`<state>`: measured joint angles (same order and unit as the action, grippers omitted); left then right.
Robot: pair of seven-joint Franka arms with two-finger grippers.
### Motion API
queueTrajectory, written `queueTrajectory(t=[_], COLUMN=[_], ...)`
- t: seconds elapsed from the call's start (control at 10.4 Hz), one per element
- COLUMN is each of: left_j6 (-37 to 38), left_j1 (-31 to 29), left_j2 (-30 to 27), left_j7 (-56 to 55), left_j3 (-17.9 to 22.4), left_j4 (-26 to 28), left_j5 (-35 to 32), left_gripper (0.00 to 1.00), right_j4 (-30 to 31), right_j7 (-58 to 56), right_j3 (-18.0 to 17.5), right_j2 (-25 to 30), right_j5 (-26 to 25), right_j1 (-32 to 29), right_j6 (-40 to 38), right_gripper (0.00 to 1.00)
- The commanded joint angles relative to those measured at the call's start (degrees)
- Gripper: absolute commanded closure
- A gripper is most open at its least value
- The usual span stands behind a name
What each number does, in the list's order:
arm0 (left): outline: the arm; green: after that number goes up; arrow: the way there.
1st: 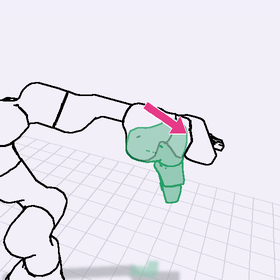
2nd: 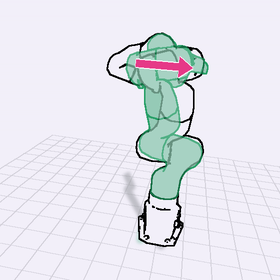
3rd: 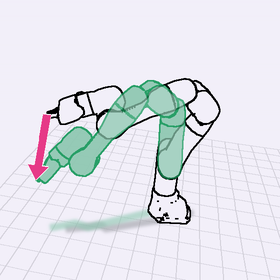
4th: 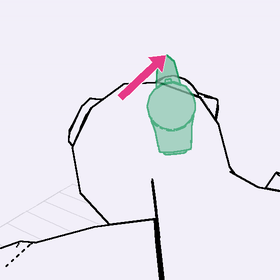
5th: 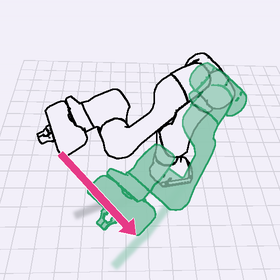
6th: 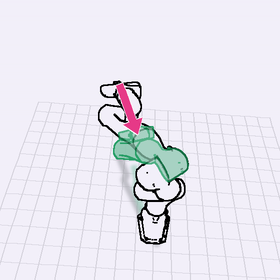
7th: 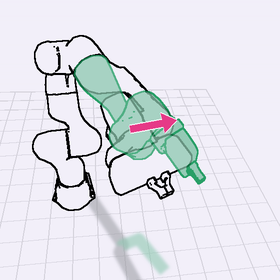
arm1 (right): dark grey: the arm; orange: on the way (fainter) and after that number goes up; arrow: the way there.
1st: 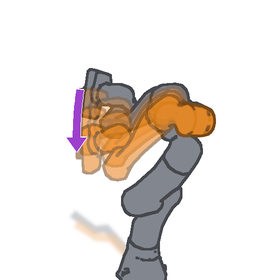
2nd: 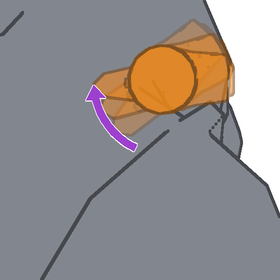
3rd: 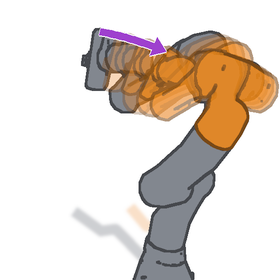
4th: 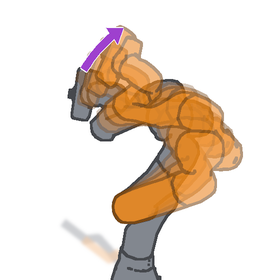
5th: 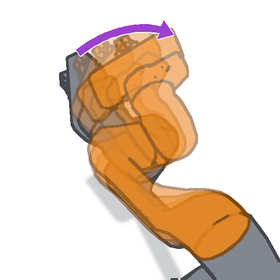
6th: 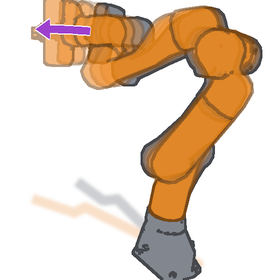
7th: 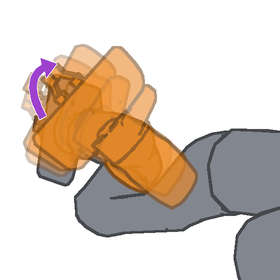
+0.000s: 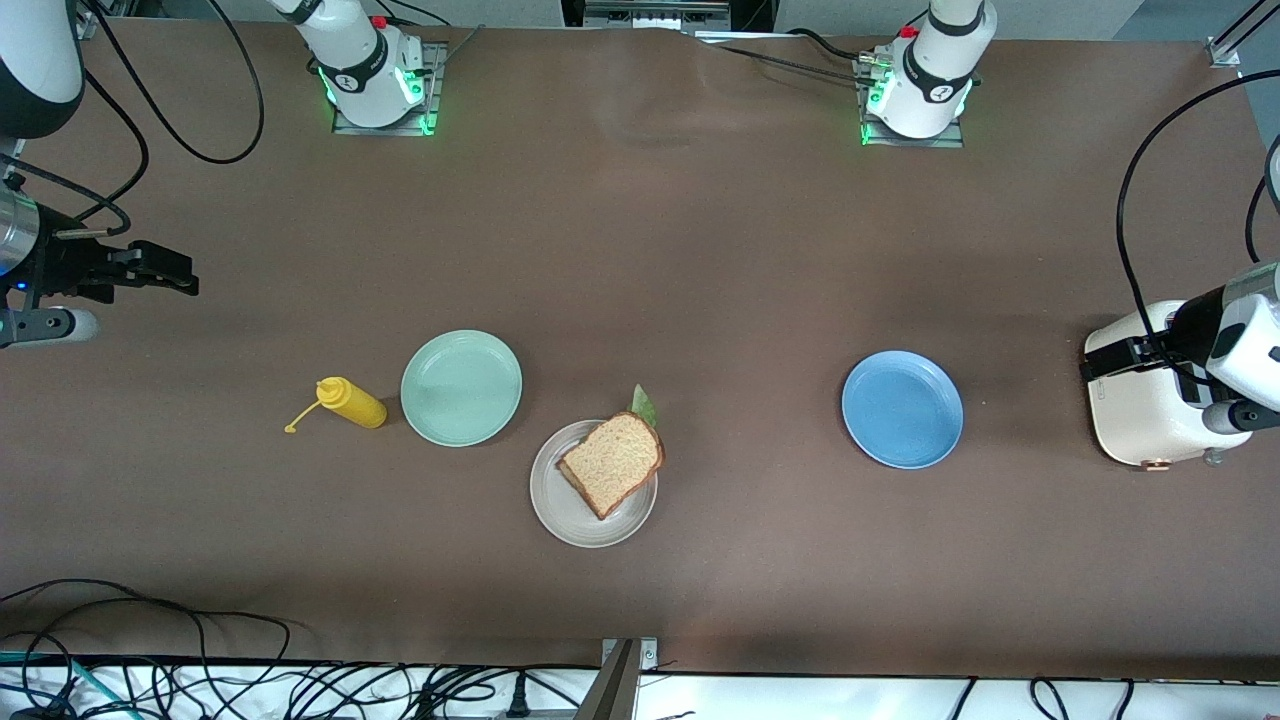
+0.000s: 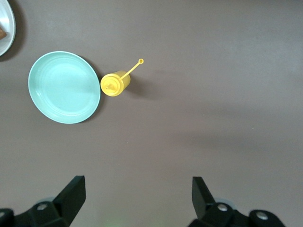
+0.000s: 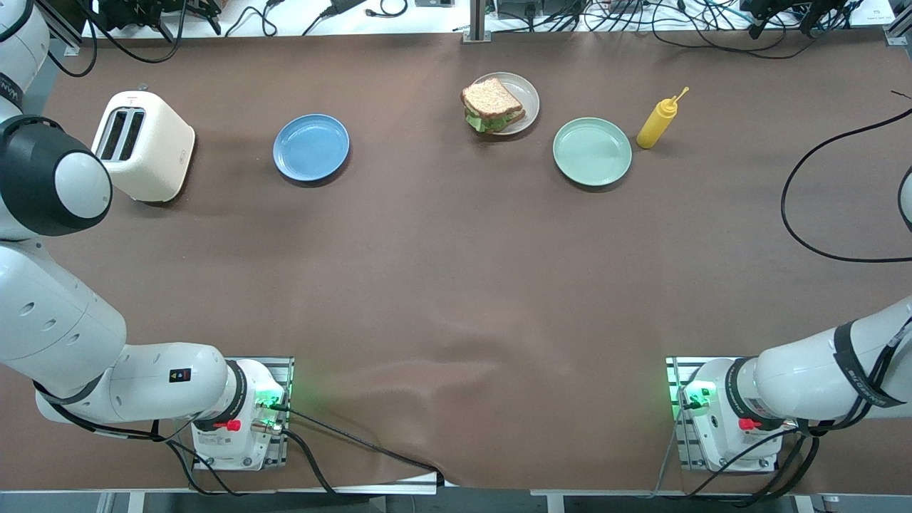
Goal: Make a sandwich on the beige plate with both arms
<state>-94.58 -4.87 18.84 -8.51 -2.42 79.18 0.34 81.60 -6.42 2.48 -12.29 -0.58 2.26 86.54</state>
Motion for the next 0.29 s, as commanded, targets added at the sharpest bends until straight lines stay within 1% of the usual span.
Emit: queueTrajectory(t=[0.0,0.19], left_j6=[-0.6,-0.3], left_j1=[0.7,0.6], left_j2=[-1.8,-2.1], left_j7=[1.1,1.4], left_j3=[0.4,0.4], left_j4=[1.9,1.8], left_j5=[1.4,1.3], left_gripper=[0.0,0.0], right_j4=[-0.1,0.0], right_j7=[1.2,1.4], right_j3=[-0.3,-0.2], right_j2=[0.7,0.7], right_j5=[-1.0,-0.9], right_j1=[-0.2,-0.2], right_j6=[-0.8,-0.8], right_gripper=[0.0,0.0])
